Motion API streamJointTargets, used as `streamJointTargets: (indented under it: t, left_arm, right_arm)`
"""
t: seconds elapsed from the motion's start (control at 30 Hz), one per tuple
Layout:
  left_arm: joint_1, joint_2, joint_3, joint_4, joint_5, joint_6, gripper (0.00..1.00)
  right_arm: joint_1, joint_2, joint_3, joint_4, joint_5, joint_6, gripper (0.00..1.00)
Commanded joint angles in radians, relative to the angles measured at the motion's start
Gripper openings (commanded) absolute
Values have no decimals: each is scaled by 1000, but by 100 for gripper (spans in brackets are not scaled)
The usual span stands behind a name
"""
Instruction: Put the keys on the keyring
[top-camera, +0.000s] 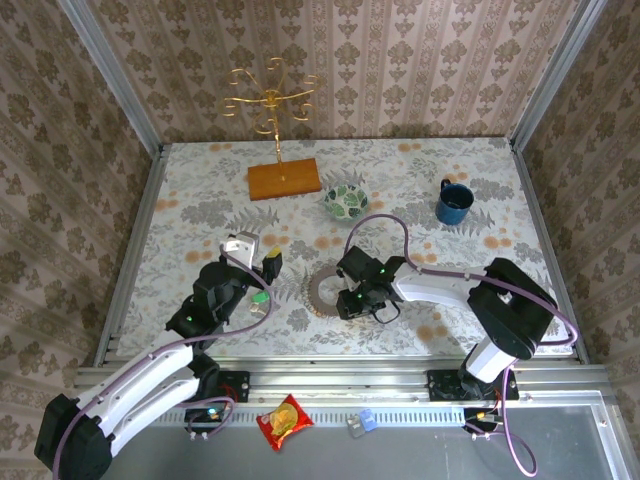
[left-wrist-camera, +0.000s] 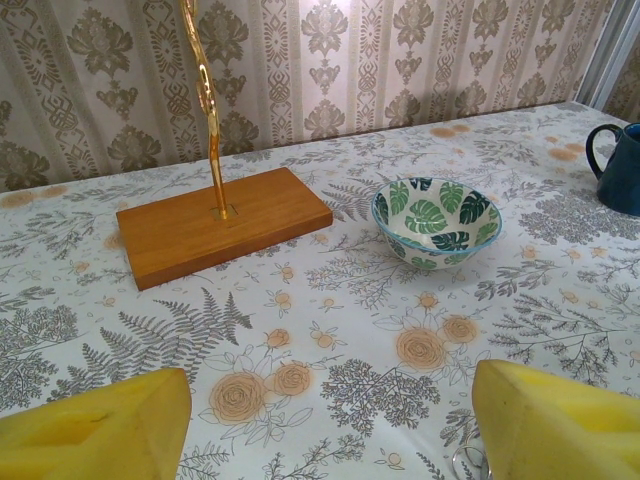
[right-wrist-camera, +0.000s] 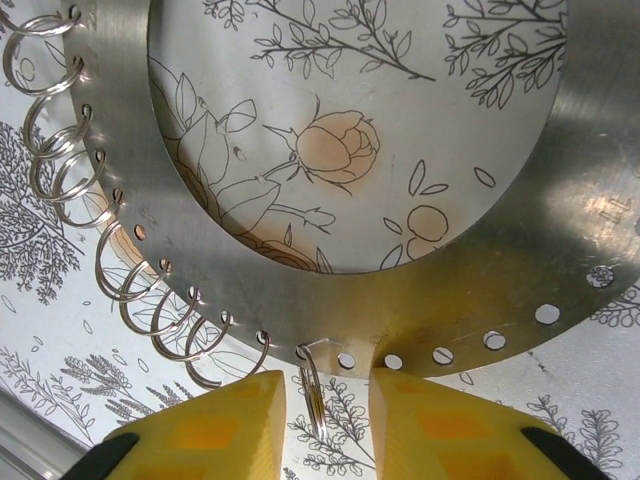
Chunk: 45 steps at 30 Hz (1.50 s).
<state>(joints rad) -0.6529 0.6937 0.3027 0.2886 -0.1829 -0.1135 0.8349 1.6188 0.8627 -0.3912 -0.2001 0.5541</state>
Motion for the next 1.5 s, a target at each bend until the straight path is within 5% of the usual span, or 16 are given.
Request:
streamJointTargets:
  t: [0.0, 0.57, 1.0, 1.3, 1.47]
  left_arm:
    - [2, -11, -14, 21, 10, -21, 75]
    - [2, -10, -10, 12, 20, -18, 74]
    - [2, -11, -14, 9, 24, -17, 74]
    - [2, -12, -13, -2, 26, -13, 74]
    - [2, -22, 4, -41, 29, 21, 74]
  right_arm:
    - [1, 19, -4, -12, -28, -3, 25]
    - [1, 37, 13, -14, -53, -16, 14]
    - [3, 36, 31, -20, -41, -18, 17]
    - [3, 15, 27, -24, -27, -30, 0]
    - [5, -42, 12, -22, 11, -101, 0]
